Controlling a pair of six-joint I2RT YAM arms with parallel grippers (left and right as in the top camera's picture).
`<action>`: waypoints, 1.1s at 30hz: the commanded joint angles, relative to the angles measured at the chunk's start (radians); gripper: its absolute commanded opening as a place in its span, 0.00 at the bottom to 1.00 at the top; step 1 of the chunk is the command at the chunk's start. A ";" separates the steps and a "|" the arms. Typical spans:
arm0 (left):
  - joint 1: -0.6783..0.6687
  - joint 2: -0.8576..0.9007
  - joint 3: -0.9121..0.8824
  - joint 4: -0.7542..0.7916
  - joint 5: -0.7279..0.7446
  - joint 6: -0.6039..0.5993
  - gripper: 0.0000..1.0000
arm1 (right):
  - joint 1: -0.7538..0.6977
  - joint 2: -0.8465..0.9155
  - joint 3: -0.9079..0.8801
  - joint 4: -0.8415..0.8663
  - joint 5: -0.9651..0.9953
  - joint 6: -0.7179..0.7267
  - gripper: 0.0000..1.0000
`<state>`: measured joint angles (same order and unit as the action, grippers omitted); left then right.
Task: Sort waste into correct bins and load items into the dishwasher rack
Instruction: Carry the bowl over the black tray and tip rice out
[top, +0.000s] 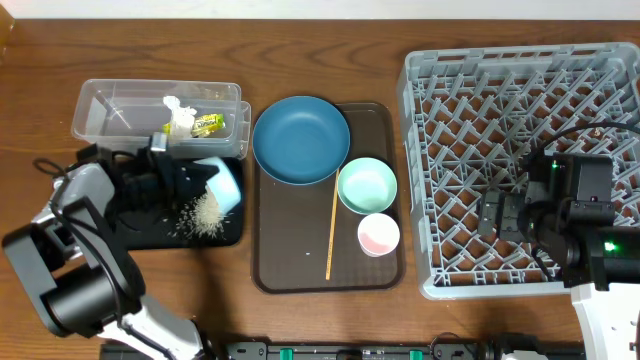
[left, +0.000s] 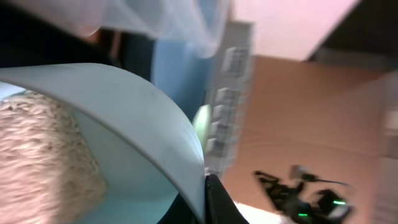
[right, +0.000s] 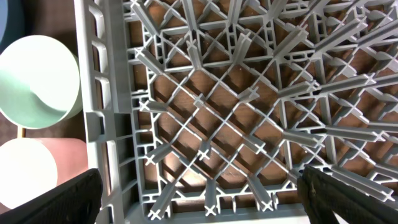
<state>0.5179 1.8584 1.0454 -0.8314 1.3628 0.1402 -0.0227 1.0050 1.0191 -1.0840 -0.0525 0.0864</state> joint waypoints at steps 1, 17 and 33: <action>0.031 0.006 0.003 -0.004 0.206 0.043 0.06 | 0.010 -0.005 0.019 -0.002 -0.004 -0.013 0.99; 0.055 0.006 0.003 -0.035 0.211 -0.085 0.06 | 0.010 -0.005 0.019 -0.001 -0.004 -0.013 0.99; 0.055 0.006 0.003 0.004 0.026 -0.198 0.06 | 0.010 -0.005 0.019 -0.002 -0.004 -0.013 0.99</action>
<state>0.5671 1.8633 1.0454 -0.8303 1.4990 0.0051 -0.0227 1.0050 1.0191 -1.0847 -0.0525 0.0864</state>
